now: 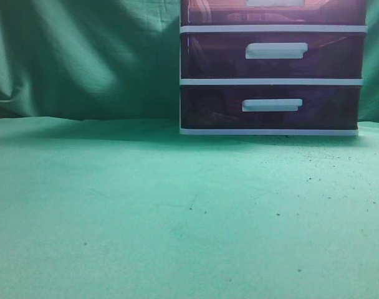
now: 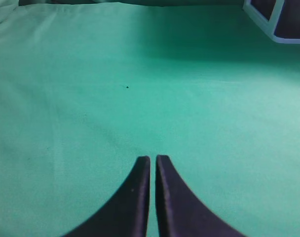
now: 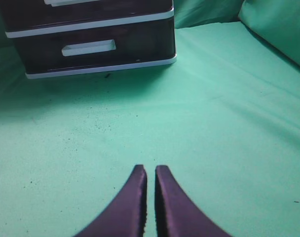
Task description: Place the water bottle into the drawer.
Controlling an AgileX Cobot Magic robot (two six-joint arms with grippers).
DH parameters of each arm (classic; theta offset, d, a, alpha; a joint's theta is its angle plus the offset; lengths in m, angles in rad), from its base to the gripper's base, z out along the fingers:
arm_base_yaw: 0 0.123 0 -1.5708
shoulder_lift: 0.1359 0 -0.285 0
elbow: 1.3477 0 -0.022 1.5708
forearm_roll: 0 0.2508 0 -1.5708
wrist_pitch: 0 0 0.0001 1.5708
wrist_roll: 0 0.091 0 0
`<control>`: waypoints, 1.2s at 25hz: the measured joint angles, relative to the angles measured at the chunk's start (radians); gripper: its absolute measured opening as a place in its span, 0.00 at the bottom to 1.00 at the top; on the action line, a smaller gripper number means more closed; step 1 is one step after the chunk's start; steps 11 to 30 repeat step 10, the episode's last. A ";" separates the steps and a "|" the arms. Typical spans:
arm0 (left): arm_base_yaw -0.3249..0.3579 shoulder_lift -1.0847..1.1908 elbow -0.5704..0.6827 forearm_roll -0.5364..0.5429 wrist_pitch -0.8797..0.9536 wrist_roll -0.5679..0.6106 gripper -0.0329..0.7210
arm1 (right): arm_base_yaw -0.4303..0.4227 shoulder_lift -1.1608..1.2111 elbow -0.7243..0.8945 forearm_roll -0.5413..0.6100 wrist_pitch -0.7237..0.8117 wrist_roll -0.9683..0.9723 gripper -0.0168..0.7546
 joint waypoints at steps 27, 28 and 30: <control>0.000 0.000 0.000 0.014 -0.002 -0.016 0.04 | 0.000 0.000 0.000 0.000 0.000 0.000 0.08; 0.000 0.000 0.000 0.014 -0.002 -0.016 0.04 | 0.000 0.000 0.000 0.000 0.000 0.000 0.08; 0.000 0.000 0.000 0.014 -0.002 -0.016 0.04 | 0.000 0.000 0.000 0.000 0.000 0.000 0.08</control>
